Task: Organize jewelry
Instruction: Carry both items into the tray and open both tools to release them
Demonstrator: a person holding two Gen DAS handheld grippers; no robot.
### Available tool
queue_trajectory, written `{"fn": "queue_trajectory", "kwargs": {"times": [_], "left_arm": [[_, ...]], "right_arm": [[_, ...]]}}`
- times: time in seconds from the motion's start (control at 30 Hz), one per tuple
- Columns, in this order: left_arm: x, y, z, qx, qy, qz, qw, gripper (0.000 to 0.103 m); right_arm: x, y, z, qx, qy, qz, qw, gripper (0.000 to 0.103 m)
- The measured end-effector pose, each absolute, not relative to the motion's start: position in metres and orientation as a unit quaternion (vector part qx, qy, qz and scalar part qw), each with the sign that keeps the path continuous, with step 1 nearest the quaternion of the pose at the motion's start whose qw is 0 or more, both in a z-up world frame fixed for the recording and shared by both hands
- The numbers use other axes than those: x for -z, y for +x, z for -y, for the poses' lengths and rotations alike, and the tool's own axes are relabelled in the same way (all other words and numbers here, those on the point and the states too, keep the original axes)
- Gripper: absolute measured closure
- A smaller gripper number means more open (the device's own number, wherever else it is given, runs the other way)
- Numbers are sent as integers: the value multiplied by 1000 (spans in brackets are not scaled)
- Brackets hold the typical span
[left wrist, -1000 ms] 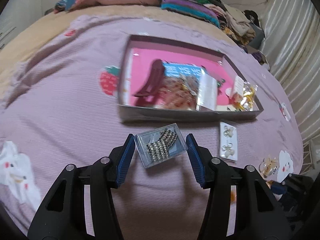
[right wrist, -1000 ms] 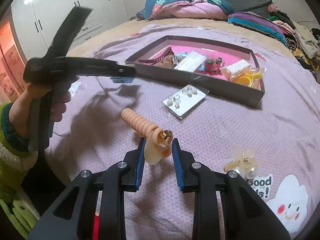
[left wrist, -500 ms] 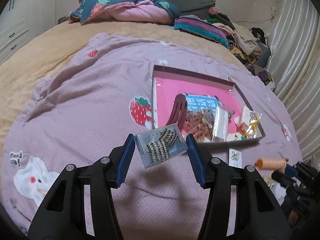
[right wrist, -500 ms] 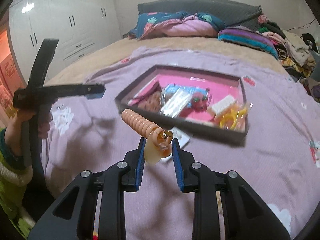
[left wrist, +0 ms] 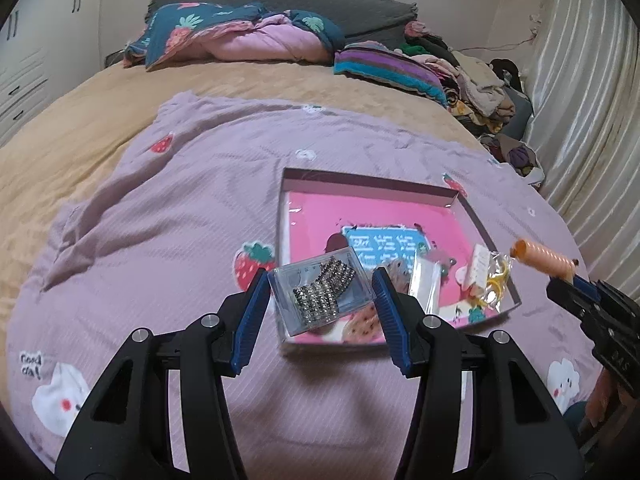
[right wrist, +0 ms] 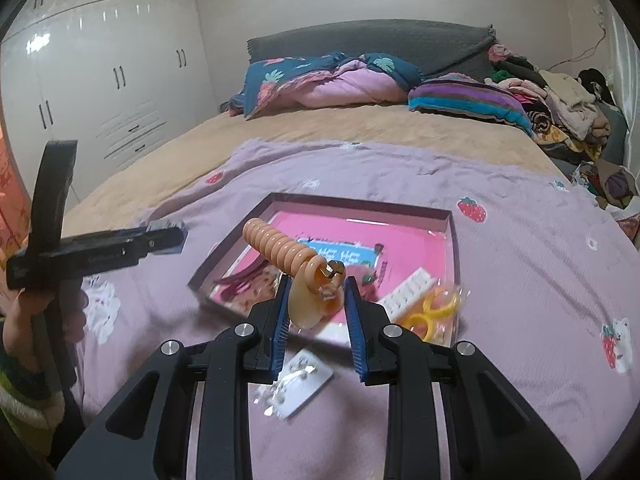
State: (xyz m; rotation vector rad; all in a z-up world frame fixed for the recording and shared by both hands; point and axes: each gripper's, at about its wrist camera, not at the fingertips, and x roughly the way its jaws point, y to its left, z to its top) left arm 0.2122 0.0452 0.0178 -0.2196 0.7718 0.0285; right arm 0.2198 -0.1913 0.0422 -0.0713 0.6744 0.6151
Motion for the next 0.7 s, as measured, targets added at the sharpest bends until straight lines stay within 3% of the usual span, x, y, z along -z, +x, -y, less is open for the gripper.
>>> {"fn": "queue_trajectory", "kwargs": {"times": [0.2, 0.63, 0.7], "left_arm": [[-11, 234, -33, -5, -98, -383, 919, 59], [39, 269, -20, -4, -91, -434, 896, 58], [40, 267, -19, -4, -90, -433, 897, 52]], "right_arm": [[-36, 253, 188, -284, -38, -331, 899, 78], [33, 292, 178, -258, -62, -394, 880, 77], [35, 292, 178, -256, -60, -391, 882, 71]]}}
